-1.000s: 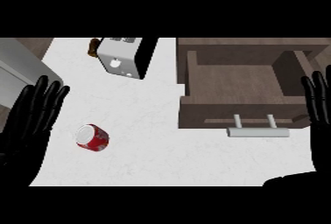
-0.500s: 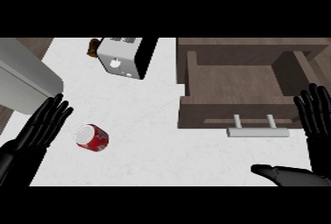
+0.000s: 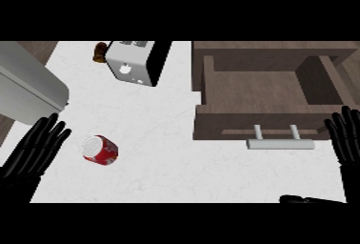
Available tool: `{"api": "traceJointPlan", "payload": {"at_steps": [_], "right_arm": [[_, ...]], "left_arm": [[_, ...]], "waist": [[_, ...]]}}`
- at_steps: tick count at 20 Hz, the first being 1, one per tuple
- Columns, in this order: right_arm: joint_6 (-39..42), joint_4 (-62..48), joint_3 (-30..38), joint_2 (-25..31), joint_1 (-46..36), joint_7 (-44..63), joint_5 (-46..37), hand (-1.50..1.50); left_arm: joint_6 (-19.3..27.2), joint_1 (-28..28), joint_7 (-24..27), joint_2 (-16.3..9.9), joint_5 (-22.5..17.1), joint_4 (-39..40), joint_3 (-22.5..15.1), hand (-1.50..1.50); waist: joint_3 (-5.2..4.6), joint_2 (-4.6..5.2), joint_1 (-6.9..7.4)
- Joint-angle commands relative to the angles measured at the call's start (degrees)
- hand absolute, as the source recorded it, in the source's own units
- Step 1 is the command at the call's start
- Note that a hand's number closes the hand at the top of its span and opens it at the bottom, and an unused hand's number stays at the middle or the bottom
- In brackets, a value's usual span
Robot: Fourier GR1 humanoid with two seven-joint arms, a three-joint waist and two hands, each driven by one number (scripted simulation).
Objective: Pick up the can, place it into the drawer and close the drawer
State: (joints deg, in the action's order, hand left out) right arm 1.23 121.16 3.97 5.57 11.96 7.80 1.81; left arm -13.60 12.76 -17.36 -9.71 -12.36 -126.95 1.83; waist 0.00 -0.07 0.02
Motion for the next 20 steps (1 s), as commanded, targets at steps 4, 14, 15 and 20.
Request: {"api": "traceJointPlan", "payload": {"at_steps": [4, 14, 15, 20], "right_arm": [[3.71, -2.67, 1.94, -0.63, 3.70, -6.74, 0.78, -1.50], [5.80, -2.26, 4.77, -0.23, 3.24, -5.78, 2.12, -1.50], [4.30, -3.36, 3.26, -1.82, 2.47, -6.10, -0.53, -1.50], [7.20, 1.54, 6.15, -0.10, 6.49, -4.47, 2.99, -1.50]], "left_arm": [[-1.47, 0.08, 0.48, 0.63, -0.28, 3.26, 3.77, -1.50], [-4.23, -5.71, 7.86, 1.60, 3.22, 17.19, 4.98, -1.50], [-1.65, -8.05, 5.00, 2.80, 4.75, 16.41, 3.74, -1.50], [-4.32, -11.32, 12.30, 0.17, 5.09, 27.78, 8.28, -1.50]], "waist": [[0.00, 0.01, -0.06], [-0.01, 0.05, -0.24], [0.00, 0.05, -0.19], [-0.01, 0.07, -0.47]]}}
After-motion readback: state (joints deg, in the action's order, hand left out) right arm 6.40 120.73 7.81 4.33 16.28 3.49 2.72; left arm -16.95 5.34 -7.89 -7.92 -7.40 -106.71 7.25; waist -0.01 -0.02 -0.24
